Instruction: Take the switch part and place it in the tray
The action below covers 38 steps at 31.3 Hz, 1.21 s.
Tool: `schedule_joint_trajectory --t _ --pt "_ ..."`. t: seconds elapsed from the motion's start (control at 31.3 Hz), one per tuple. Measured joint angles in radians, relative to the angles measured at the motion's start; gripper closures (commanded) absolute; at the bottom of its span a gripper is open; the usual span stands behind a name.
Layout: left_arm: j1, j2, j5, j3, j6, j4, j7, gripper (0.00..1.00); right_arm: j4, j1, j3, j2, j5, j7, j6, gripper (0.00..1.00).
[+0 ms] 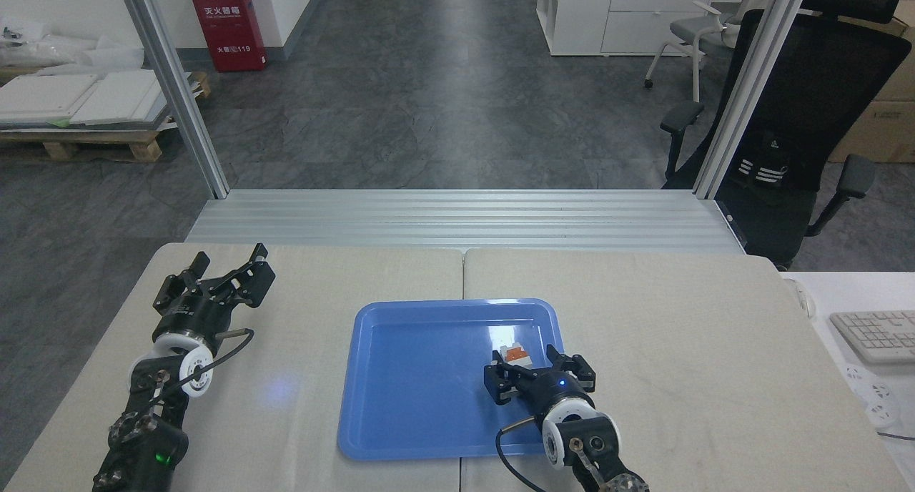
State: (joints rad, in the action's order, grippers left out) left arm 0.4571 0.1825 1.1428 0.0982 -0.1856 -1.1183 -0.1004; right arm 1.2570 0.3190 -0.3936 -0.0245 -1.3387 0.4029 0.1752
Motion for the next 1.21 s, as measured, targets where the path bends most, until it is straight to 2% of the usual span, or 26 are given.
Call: schedule_joint_trajectory --t 0.16,0.22,0.35,0.45,0.58,0.77,1.21 --pt "0.000 0.000 0.000 0.000 0.000 0.000 0.000 0.00 -0.001 0.075 0.070 0.006 0.004 -0.041 -0.003 0.01" --pt "0.000 0.000 0.000 0.000 0.000 0.000 0.000 0.00 0.000 0.110 0.107 0.030 0.006 -0.066 -0.008 0.01" --pt "0.000 0.000 0.000 0.000 0.000 0.000 0.000 0.00 -0.002 0.138 0.181 0.135 0.042 -0.146 -0.070 0.01" --pt "0.000 0.000 0.000 0.000 0.000 0.000 0.000 0.00 -0.012 0.135 0.215 0.229 0.126 -0.214 -0.175 0.01" --pt "0.000 0.000 0.000 0.000 0.000 0.000 0.000 0.00 -0.036 0.114 0.244 0.309 0.235 -0.261 -0.263 0.01" --pt "0.000 0.000 0.000 0.000 0.000 0.000 0.000 0.00 -0.058 0.091 0.263 0.340 0.279 -0.283 -0.292 0.01" --pt "0.000 0.000 0.000 0.000 0.000 0.000 0.000 0.00 -0.100 0.090 0.266 0.349 0.276 -0.284 -0.287 0.01"
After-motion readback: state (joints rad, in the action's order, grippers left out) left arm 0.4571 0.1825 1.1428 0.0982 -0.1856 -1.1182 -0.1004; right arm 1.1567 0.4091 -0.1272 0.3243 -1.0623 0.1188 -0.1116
